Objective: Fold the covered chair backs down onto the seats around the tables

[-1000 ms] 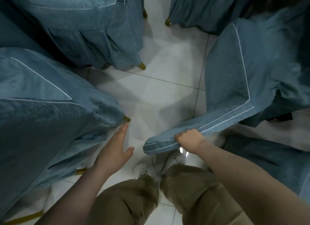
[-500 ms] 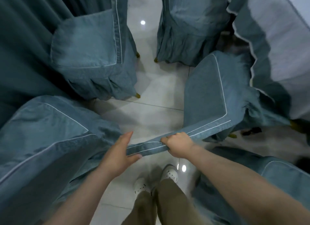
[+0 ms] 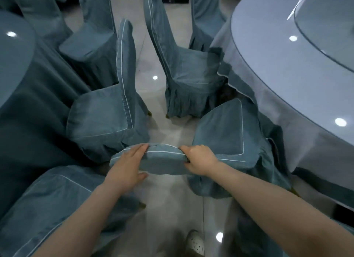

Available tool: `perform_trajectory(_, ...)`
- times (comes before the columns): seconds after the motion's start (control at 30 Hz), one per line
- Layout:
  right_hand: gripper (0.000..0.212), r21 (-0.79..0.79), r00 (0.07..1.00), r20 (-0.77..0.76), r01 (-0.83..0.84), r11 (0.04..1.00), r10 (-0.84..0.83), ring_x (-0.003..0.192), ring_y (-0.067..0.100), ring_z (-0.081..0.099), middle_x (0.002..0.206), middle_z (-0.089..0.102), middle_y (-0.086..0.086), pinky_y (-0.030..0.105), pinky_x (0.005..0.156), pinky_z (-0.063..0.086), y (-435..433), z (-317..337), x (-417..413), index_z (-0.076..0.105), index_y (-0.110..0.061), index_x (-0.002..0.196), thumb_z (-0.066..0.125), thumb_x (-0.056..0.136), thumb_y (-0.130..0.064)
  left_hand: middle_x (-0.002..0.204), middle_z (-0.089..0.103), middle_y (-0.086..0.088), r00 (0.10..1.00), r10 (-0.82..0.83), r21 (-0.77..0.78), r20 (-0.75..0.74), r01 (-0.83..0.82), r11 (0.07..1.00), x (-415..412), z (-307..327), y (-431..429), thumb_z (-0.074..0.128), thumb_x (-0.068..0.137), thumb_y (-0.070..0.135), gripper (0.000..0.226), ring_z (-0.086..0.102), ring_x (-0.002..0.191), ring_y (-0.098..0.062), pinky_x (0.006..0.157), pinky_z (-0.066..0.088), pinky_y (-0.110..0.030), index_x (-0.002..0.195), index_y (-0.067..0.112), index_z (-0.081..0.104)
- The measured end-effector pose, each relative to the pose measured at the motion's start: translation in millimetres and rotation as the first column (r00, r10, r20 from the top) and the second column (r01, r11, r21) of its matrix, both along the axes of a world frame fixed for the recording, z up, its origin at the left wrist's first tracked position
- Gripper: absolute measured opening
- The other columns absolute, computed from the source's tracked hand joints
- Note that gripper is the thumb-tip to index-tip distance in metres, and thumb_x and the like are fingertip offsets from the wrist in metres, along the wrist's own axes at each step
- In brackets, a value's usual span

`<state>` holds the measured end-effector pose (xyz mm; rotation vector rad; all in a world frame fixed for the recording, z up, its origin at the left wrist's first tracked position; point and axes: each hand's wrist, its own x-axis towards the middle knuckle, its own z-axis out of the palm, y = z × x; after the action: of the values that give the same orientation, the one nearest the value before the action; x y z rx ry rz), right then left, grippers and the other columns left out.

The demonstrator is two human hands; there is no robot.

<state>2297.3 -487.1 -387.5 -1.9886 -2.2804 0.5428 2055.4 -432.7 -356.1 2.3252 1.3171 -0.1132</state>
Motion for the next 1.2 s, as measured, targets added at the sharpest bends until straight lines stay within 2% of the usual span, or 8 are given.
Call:
perform_trajectory(0.17,0.036,0.050,0.991,-0.011,0.131,0.990,-0.130,0.092,0.033,0.061,0.103,0.067,0.006,0.038,0.073,0.045,10,31,30,0.050,-0.020,0.120,0.054,0.087,-0.031,0.143,0.040,0.003,0.997,-0.047,0.125,0.054,0.040,0.991,36,23,37,0.072,0.076,0.022,0.078,0.039,0.129,-0.018,0.108,0.030,-0.033,0.142,0.026,0.032)
perform_trajectory(0.33,0.032,0.066,0.975,-0.037,0.221,0.973,-0.219,0.093,0.033,0.060,0.103,0.067,0.006,0.037,0.074,0.045,20,43,56,0.051,-0.021,0.114,0.057,0.086,-0.035,0.132,0.052,0.002,0.997,-0.078,0.198,-0.026,0.081,0.977,67,28,84,0.064,0.081,0.023,0.058,0.047,0.121,-0.021,0.105,0.034,-0.040,0.135,0.027,0.043)
perform_trajectory(0.43,0.030,0.098,0.958,-0.010,0.286,0.953,-0.287,0.091,0.033,0.061,0.101,0.066,0.005,0.037,0.070,0.043,36,53,72,0.050,-0.020,0.109,0.058,0.085,-0.037,0.107,0.064,0.003,0.993,-0.116,0.200,-0.030,0.120,0.973,83,38,117,0.061,0.082,0.027,0.027,0.058,0.097,-0.021,0.081,0.047,-0.034,0.109,0.030,0.056)
perform_trajectory(0.53,0.033,0.109,0.934,-0.003,0.355,0.928,-0.357,0.094,0.032,0.061,0.104,0.066,0.003,0.036,0.071,0.043,50,62,85,0.050,-0.021,0.112,0.060,0.084,-0.038,0.096,0.065,0.003,0.969,-0.216,0.240,-0.122,0.240,0.941,103,47,145,0.060,0.083,0.034,0.013,0.061,0.090,-0.023,0.068,0.043,-0.032,0.093,0.030,0.052)
perform_trajectory(0.77,0.029,0.141,0.876,-0.061,0.482,0.865,-0.478,0.092,0.029,0.061,0.101,0.066,0.000,0.035,0.069,0.042,84,77,112,0.050,-0.021,0.106,0.061,0.085,-0.037,0.083,0.062,0.004,0.927,-0.320,0.301,-0.198,0.368,0.880,147,77,204,0.058,0.079,0.036,0.017,0.060,0.079,-0.024,0.058,0.034,-0.029,0.077,0.031,0.042)
perform_trajectory(0.9,0.025,0.162,0.842,-0.135,0.539,0.827,-0.522,0.086,0.029,0.060,0.093,0.066,0.001,0.031,0.065,0.035,97,85,113,0.049,-0.022,0.100,0.063,0.083,-0.035,0.068,0.046,0.009,0.888,-0.375,0.330,-0.266,0.449,0.830,159,98,226,0.060,0.076,0.036,0.018,0.057,0.074,-0.020,0.045,0.021,-0.026,0.074,0.028,0.043)
perform_trajectory(1.03,0.026,0.153,0.813,-0.171,0.580,0.800,-0.557,0.083,0.032,0.059,0.090,0.066,0.004,0.032,0.064,0.035,107,93,110,0.048,-0.020,0.097,0.064,0.082,-0.035,0.077,0.057,0.006,0.868,-0.387,0.394,-0.312,0.489,0.778,166,120,240,0.060,0.077,0.036,0.019,0.061,0.081,-0.023,0.053,0.027,-0.028,0.075,0.026,0.044)
perform_trajectory(1.2,0.028,0.110,0.782,-0.151,0.621,0.776,-0.605,0.083,0.033,0.060,0.089,0.066,0.006,0.035,0.067,0.044,107,89,105,0.045,-0.018,0.093,0.063,0.083,-0.037,0.083,0.064,0.003,0.841,-0.423,0.395,-0.338,0.534,0.747,172,128,243,0.057,0.077,0.033,0.015,0.062,0.081,-0.024,0.058,0.031,-0.028,0.073,0.027,0.043)
